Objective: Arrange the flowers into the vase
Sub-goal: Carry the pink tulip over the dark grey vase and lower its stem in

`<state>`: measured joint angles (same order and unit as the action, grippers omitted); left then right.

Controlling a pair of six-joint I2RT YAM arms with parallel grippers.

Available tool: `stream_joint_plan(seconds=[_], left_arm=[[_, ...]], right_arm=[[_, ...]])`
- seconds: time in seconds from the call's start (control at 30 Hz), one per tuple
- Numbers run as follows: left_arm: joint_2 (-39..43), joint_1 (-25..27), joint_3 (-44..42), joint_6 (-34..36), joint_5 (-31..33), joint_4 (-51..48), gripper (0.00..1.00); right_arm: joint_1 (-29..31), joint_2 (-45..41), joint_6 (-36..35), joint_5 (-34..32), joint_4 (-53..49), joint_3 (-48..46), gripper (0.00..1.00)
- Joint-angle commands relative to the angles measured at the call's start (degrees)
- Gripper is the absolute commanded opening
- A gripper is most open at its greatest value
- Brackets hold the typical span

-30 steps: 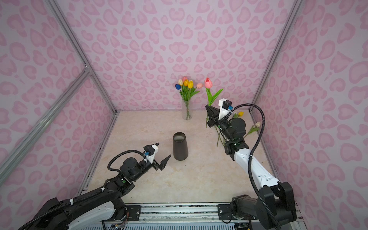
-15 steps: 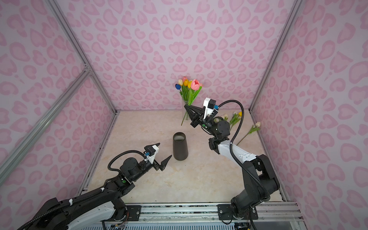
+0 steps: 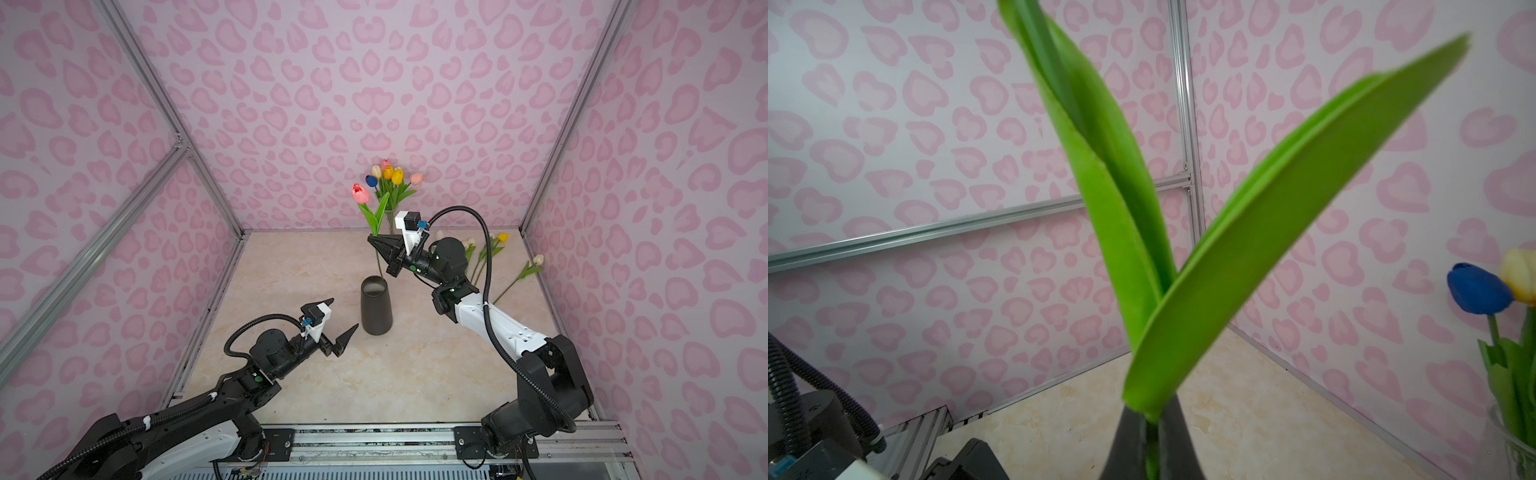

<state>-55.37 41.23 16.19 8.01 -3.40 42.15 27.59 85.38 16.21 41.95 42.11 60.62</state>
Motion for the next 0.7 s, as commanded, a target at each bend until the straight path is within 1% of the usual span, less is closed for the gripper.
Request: stream_joint_plan(seconds=[0.0, 0.1, 0.23, 0.3, 0.4, 0.5, 0.57, 0.67], left_arm=[[-0.08, -0.03, 0.21, 0.52, 0.05, 2.66, 0.97], [0.0, -0.01, -0.1, 0.85, 1.08, 2.94, 0.97], [-0.17, -0.01, 0.06, 0.47, 0.16, 2.85, 0.97], [-0.5, -0.01, 0.12, 0.65, 0.26, 2.93, 0.97], [-0.79, -0.06, -0.01, 0.86, 1.09, 2.94, 0.97], [-0.79, -0.01, -0.01, 0.75, 0.95, 2.98, 0.97], [-0.96, -0.01, -0.01, 0.69, 1.1, 3.02, 0.97], [-1.31, -0.01, 0.02, 0.69, 1.29, 3.29, 0.97]], right_arm=[[0.06, 0.83, 0.4, 0.06, -0.45, -0.67, 0.0], [0.16, 2.65, 4.31, 1.21, 3.94, -0.78, 0.0], [0.47, 4.26, 8.06, 1.5, 10.61, -2.56, 0.0], [0.53, 4.05, 8.38, 0.99, 10.07, -2.54, 0.0], [1.06, 2.93, 6.12, 0.47, 6.01, -1.83, 0.0], [2.15, 2.1, 2.53, -0.76, 0.82, -0.75, 0.0], [3.06, 2.06, -0.48, -2.2, -0.89, -1.33, 0.0], [3.57, 3.73, -0.38, -2.61, -1.06, -2.11, 0.0]])
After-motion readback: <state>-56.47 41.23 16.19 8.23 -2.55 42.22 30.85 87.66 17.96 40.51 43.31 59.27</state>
